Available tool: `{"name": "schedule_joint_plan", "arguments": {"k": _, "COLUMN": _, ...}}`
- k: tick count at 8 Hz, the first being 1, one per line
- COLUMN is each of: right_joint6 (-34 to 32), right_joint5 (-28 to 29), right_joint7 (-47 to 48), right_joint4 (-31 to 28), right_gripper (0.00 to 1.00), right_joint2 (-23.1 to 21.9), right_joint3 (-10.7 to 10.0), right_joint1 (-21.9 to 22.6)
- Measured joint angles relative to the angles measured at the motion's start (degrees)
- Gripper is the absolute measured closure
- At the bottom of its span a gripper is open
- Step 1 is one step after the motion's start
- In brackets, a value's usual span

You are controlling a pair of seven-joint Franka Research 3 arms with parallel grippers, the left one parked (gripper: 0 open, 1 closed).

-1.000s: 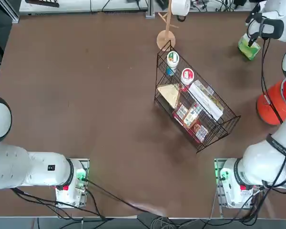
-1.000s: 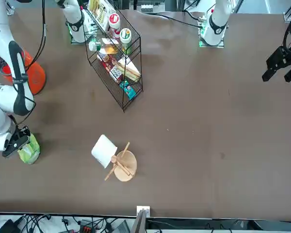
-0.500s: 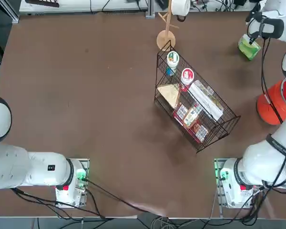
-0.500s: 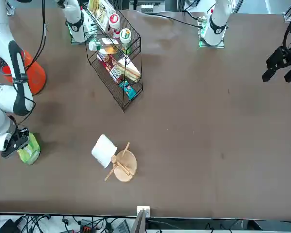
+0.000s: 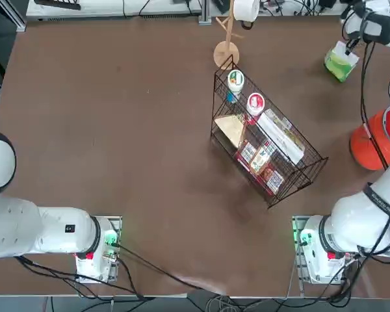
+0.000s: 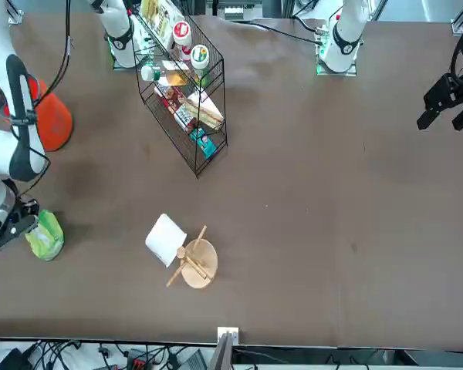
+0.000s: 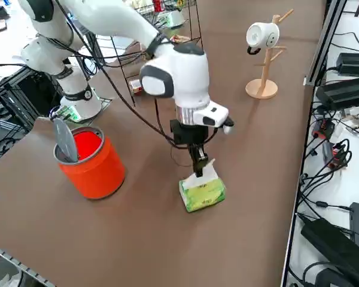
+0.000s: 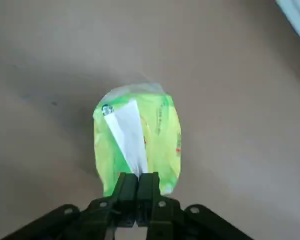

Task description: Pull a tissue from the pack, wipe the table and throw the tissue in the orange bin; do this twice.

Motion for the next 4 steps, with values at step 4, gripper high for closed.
{"name": "schedule_joint_plan", "arguments": {"k": 4, "right_joint6": -15.64, "right_joint5": 4.35, "right_joint7": 8.8, "right_joint4": 0.35, "right_gripper": 0.99, "right_joint2": -8.43, "right_joint3": 0.6, "right_joint1": 3.46}}
